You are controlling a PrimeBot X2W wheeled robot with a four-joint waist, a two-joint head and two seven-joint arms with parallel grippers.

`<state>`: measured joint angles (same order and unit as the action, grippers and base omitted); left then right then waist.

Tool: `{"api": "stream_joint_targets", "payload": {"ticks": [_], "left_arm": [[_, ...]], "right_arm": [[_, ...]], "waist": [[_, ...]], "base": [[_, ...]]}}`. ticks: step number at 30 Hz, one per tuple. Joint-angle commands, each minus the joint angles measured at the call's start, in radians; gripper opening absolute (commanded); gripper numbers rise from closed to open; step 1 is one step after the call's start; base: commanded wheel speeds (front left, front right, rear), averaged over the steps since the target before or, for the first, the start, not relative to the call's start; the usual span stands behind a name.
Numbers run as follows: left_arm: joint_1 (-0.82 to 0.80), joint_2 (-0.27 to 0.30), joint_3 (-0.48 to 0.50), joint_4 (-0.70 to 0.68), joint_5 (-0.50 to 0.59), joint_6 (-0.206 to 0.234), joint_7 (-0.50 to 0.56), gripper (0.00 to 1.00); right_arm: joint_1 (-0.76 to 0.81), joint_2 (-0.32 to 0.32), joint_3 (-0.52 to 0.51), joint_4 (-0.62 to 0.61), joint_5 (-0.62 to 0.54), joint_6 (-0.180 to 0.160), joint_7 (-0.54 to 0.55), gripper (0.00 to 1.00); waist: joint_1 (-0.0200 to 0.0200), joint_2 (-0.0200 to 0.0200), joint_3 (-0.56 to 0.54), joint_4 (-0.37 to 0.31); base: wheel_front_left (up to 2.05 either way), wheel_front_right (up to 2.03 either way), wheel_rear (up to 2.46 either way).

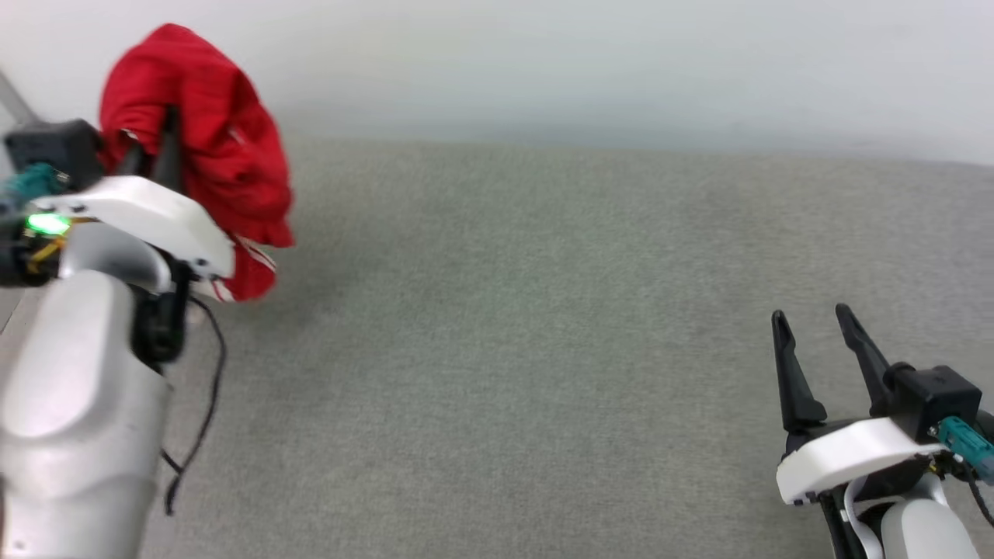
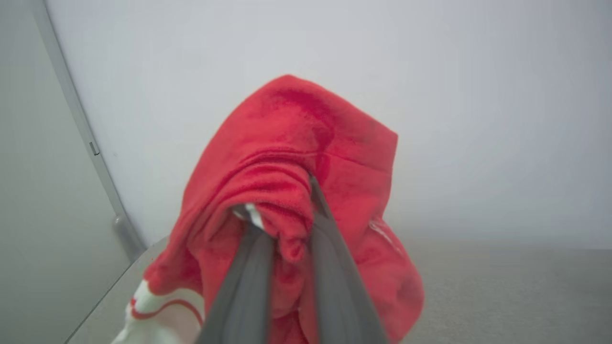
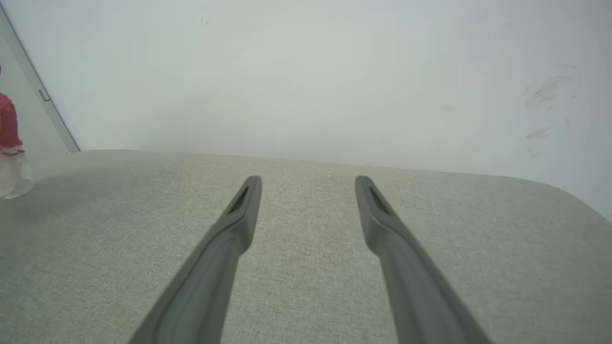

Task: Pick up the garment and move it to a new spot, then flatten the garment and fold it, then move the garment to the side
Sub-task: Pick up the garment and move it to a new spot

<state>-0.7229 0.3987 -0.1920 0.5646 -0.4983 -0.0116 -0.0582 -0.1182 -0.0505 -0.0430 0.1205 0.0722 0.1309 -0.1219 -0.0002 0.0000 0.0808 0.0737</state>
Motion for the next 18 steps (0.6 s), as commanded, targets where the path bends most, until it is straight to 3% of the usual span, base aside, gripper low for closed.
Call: {"api": "stream_joint_targets", "payload": {"ticks": [1,10,18], "left_arm": [[0.021,-0.014,-0.009,-0.021,0.001,0.005,-0.008,0.00],[0.172,-0.174,-0.141,-0.208,0.005,0.008,-0.007,0.00],[0.254,-0.301,-0.301,-0.230,-0.001,-0.032,0.028,0.00]], "right_arm": [[0.014,0.000,-0.003,-0.007,0.003,0.000,0.005,1.00],[0.055,0.001,-0.002,-0.034,0.006,0.000,0.039,1.00],[0.047,0.001,-0.005,-0.058,0.005,0.000,0.058,1.00]], "waist": [[0.0002,0.0000,-0.038,-0.037],[0.0002,0.0000,-0.075,-0.149],[0.0002,0.0000,-0.013,-0.215]], "base": [[0.00,0.00,0.00],[0.00,0.00,0.00],[0.00,0.00,0.00]]}}
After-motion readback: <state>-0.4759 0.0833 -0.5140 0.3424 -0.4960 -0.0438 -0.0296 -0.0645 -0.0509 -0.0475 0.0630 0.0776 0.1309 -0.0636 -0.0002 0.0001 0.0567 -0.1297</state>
